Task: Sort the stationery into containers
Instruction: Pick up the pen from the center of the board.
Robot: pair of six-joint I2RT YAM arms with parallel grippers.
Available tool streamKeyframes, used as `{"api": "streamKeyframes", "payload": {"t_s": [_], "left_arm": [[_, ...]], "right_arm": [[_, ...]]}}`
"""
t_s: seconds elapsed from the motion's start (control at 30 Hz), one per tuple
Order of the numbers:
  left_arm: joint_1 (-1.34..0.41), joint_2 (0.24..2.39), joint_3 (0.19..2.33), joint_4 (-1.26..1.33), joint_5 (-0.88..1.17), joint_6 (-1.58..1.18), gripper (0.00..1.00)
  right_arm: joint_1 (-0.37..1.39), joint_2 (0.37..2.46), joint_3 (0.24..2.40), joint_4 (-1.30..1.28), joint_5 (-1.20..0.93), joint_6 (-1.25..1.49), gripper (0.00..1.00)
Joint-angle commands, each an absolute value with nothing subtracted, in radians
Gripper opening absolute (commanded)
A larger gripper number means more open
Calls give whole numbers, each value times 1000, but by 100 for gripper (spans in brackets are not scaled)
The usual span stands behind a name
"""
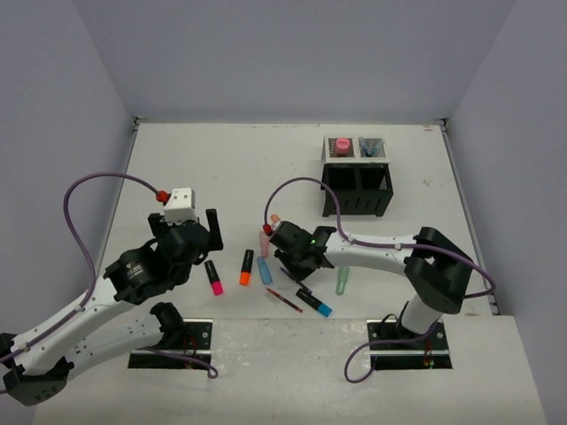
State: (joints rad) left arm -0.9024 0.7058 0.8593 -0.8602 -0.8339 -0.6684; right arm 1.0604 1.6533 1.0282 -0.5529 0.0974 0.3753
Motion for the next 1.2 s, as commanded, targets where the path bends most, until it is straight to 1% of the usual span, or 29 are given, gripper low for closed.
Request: {"api": "streamKeyframes", "payload": {"t_s": [0.0, 0.43, 0.63, 0.7, 0.83, 0.93, 1.03, 1.1, 1.17], "left_arm": [[-896, 739, 856, -816, -833, -652, 100], [-896, 727, 854, -811, -819, -649, 100], [-896, 730, 853, -808, -816, -646, 100], [-896, 735, 847, -800, -798, -641, 100], [-896, 751, 854, -773, -752, -625, 100], [-896, 775, 893, -819, -709, -768, 100], [-896, 788, 888, -868, -651, -1038, 100], [-896, 801, 861, -879, -560, -1239, 100], [-899, 818, 822, -874, -479, -1342, 100]], "right_arm": [[1071, 1667, 1048, -514, 43, 361, 22], [1072, 1760, 1062, -529, 88, 364, 20], [1071, 1777, 1082, -572, 189, 377, 8], [1071, 1744, 1077, -574, 236, 379, 3], [1066, 1632, 1085, -600, 323, 364, 0], [1058, 1537, 1096, -631, 381, 359, 0], [1044, 1401, 1069, -641, 446, 378, 0], [1024, 1309, 1026, -621, 466, 389, 0], [1008, 1264, 996, -598, 473, 394, 0]]}}
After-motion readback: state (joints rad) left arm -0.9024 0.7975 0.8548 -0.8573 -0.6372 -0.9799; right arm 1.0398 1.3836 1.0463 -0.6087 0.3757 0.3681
